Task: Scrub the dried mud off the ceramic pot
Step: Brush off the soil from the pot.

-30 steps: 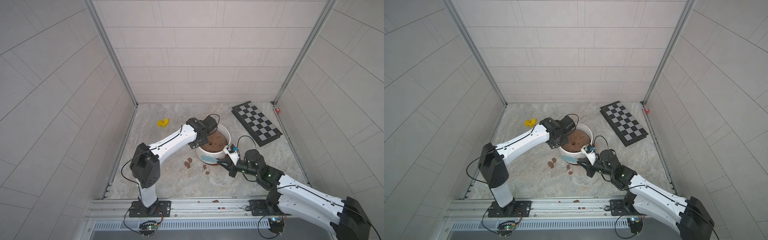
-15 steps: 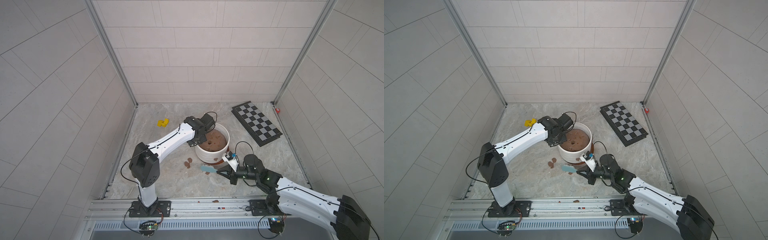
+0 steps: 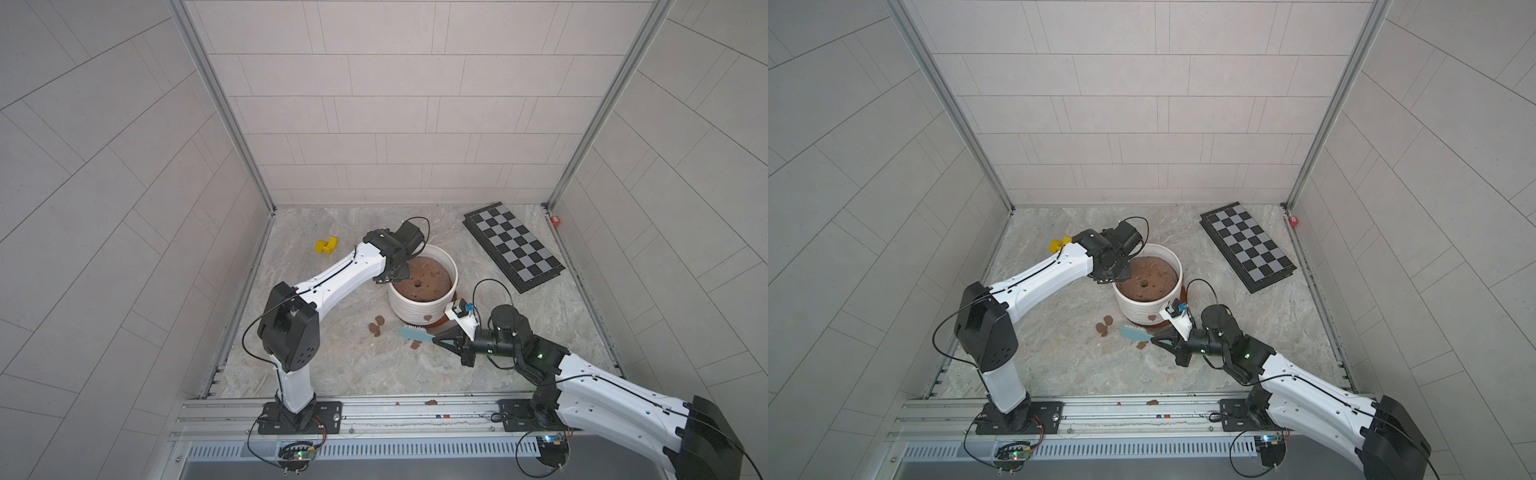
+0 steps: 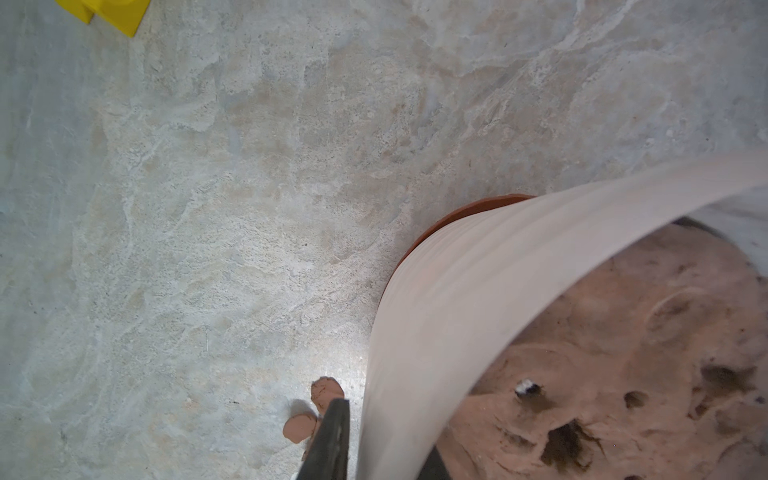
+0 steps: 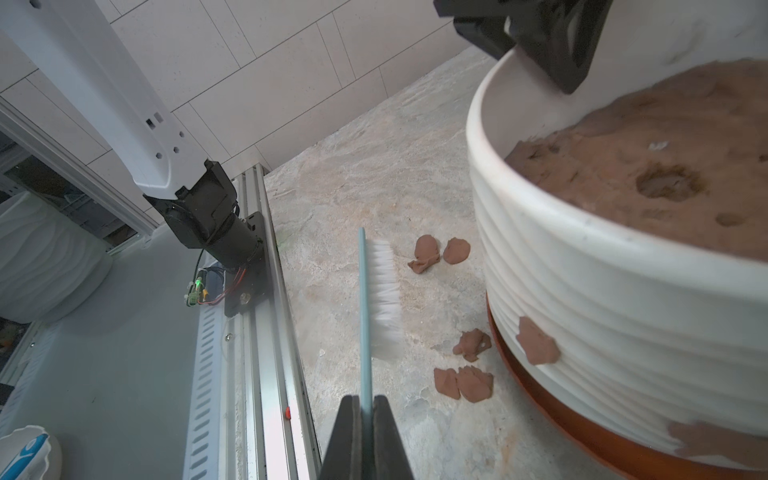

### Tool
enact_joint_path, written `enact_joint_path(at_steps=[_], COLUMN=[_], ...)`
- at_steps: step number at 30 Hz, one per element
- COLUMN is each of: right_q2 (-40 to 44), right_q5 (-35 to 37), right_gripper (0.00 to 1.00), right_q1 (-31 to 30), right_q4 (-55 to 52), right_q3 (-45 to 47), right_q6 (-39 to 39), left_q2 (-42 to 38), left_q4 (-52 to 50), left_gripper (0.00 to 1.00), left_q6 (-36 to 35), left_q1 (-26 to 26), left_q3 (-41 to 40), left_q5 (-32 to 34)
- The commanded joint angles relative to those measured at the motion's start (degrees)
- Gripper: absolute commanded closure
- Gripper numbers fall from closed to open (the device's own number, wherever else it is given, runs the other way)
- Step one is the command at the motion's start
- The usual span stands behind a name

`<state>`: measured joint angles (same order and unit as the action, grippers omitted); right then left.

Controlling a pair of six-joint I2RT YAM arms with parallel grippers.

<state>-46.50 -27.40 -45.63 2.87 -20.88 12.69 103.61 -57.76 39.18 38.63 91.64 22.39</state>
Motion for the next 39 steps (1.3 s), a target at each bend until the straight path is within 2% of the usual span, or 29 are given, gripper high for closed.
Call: enact_joint_path(at_steps=[1, 9, 16, 22, 30, 39], right_q2=[-0.8, -2.6, -2.9, -3.3, -5.4, -5.3], right_q5=[1.9, 1.4, 1.1, 1.1, 3.6, 8.4], right_gripper=[1.0, 1.0, 1.0, 1.0, 1.0, 1.0], right_q1=[0.9, 3.0, 3.9, 4.9, 5.4, 5.2], right_q4=[-1.5, -2.0, -1.6, -1.2, 2.2, 6.5], right_q3=[-1.7, -3.4, -3.1, -3.2, -4.1, -2.3], right_q6=[-2.5, -4.4, -4.2, -3.8, -3.5, -3.0], left_q2=[1.0, 2.0, 3.4, 4.8, 6.6, 7.4], left_q4=[1.2, 1.0, 0.6, 0.9, 0.8, -1.1], left_gripper=[0.77, 0.98, 1.0, 1.0, 1.0, 1.0], left_q6=[-6.8, -11.5, -16.7, -26.2, -36.5, -39.0], left_q1=[-0.4, -0.8, -1.9, -2.6, -3.4, -3.9], left_q3=[-0.8, 0.3, 2.3, 4.3, 6.1, 8.6], left_q5=[0.4, 0.5, -0.6, -1.7, -7.8, -8.7])
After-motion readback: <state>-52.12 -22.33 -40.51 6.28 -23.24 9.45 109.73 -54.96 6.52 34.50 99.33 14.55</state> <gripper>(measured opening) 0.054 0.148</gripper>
